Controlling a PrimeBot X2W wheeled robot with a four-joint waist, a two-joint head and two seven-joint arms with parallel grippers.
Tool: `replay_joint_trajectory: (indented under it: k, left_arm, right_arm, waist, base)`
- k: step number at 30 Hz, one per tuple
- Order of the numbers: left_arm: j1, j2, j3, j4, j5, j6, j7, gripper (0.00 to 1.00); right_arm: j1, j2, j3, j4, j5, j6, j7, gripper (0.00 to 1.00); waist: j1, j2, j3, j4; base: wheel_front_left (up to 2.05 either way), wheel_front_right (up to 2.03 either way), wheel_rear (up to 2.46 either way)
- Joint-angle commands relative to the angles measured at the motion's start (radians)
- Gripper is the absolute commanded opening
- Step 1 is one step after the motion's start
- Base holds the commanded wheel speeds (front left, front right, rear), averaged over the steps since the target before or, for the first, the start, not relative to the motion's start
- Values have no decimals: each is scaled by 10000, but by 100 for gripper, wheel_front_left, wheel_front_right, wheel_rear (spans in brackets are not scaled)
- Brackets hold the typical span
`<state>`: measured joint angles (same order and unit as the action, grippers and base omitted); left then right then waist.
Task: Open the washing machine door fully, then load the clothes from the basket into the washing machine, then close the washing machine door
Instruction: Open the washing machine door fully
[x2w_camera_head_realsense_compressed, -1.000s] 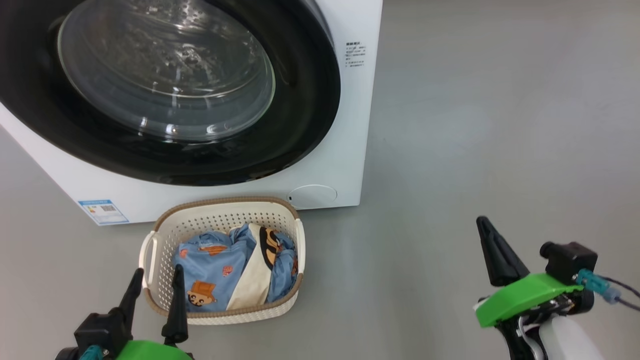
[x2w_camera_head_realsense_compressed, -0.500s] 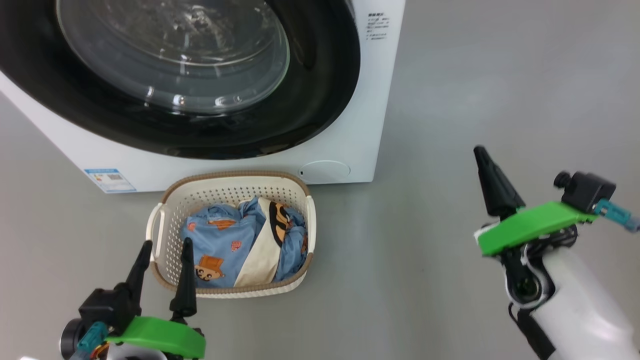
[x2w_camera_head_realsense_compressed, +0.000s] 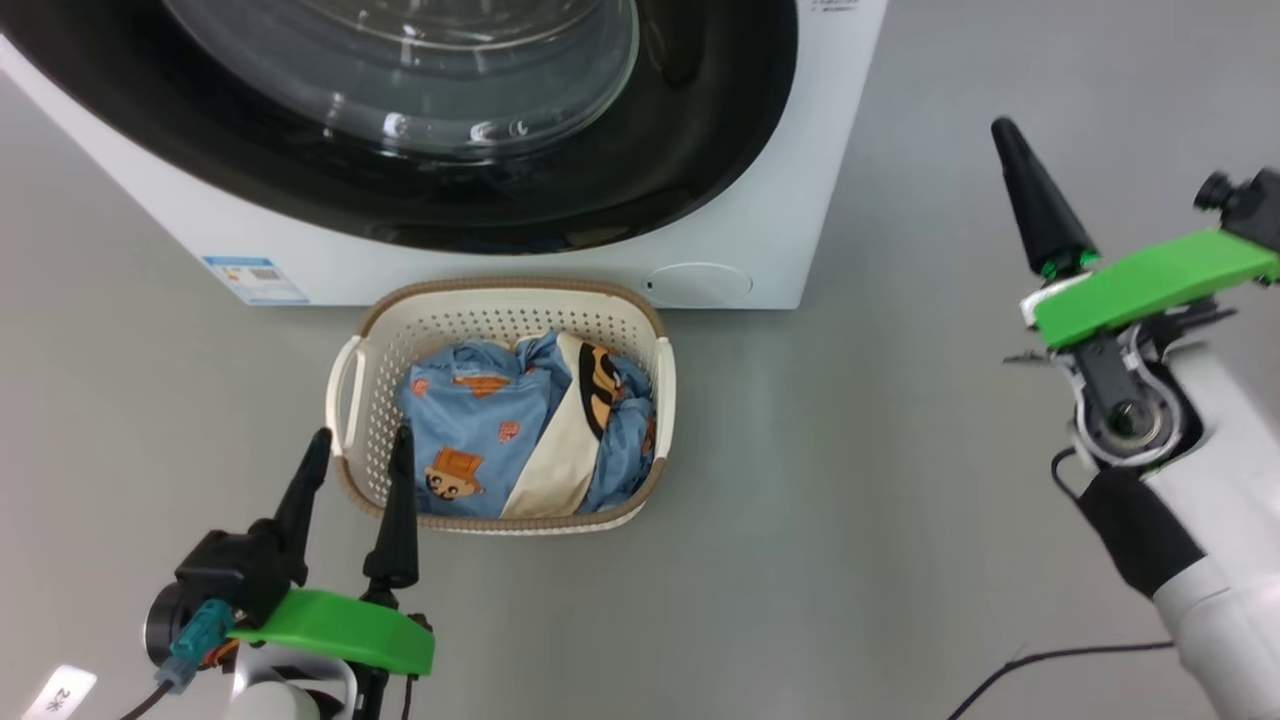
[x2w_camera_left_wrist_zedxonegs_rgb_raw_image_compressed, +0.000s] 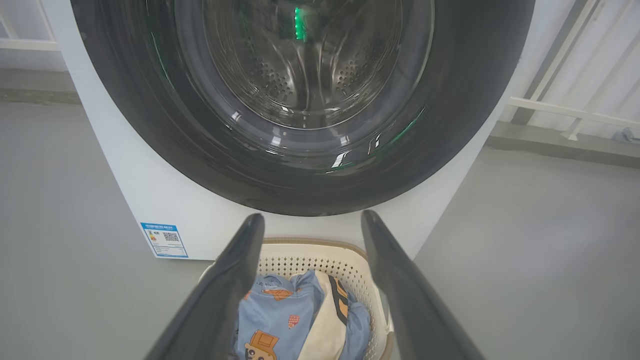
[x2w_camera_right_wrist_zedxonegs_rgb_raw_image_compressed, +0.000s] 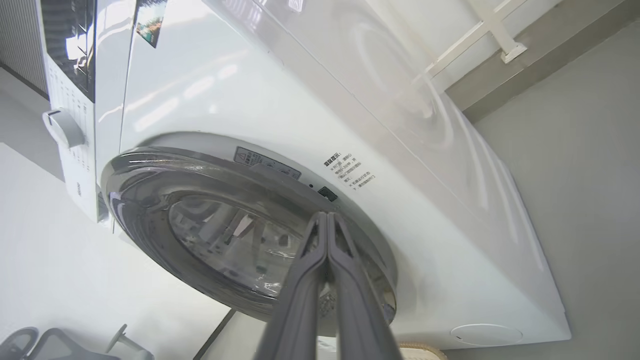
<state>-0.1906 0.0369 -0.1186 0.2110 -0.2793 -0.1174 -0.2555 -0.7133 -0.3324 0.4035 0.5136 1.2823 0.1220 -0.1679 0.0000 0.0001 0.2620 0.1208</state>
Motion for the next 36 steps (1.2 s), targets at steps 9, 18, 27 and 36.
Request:
replay_joint_trajectory:
  k: [9, 18, 27, 36]
  left_arm:
    - [-721, 133, -63, -340, -273, 118, -63, 100]
    - [-1093, 133, -299, -372, -383, 141, -63, 100]
    - [-1410, 133, -553, -470, -534, 147, -63, 100]
    - [-1695, 133, -885, -701, -748, 219, -63, 100]
  right_arm:
    - [-1052, -830, 200, -1079, 2522, 87, 1956, 0]
    - [-1921, -1217, -416, -1304, 3937, 87, 4229, 0]
    - [-2846, -1294, -1159, -995, 4213, 87, 5561, 0]
    - [-3897, -1239, -1270, -491, 3834, 87, 6375, 0]
  waist:
    - [0, -1, 900, 601]
    - [0, -1, 1457, 794]
    - [0, -1, 1993, 1022]
    - [0, -1, 2493, 1317]
  base:
    - [0, 0, 0]
    - [0, 0, 0]
    - [0, 0, 0]
    - [0, 0, 0]
